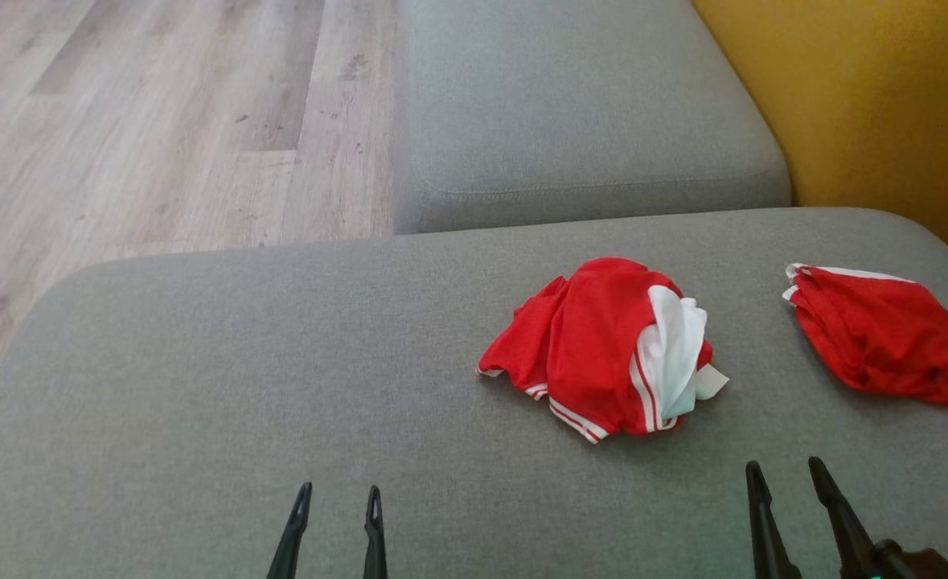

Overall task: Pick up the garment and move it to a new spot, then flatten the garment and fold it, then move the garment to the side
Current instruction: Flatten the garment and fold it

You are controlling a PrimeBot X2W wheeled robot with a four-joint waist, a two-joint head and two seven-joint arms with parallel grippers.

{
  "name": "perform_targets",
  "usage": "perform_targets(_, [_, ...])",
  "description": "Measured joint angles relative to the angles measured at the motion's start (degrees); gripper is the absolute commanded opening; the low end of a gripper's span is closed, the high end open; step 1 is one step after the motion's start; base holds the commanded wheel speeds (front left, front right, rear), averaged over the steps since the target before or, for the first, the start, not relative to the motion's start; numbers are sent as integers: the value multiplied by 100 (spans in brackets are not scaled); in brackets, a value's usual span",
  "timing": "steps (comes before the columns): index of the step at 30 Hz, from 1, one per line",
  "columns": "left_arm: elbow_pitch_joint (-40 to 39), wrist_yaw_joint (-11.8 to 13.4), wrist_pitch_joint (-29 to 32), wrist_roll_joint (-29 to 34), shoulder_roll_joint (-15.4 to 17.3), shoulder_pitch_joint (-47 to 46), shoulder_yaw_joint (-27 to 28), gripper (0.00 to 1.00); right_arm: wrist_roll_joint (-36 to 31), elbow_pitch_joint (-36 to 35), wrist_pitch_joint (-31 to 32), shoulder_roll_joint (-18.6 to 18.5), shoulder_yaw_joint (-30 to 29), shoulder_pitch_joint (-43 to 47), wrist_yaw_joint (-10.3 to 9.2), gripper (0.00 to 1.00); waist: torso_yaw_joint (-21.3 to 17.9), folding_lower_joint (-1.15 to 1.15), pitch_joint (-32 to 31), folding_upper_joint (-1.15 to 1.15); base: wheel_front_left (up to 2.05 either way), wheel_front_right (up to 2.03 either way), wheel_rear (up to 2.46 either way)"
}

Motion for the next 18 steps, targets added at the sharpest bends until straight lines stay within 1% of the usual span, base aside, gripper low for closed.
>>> perform_targets(12, [1,-248,0,174,-134,-72,172,100,-1,-12,0,0,5,-38,0,100,35,0,308,0,0,0,0])
perform_targets(15, [76,-368,0,234,-142,-204,159,100,-1,-25,0,-2,23,-125,0,100,23,0,468,0,0,0,0])
perform_targets(18, [301,-630,0,280,-154,-465,-11,100,0,-53,0,-5,24,-315,0,100,13,1,667,0,0,0,0])
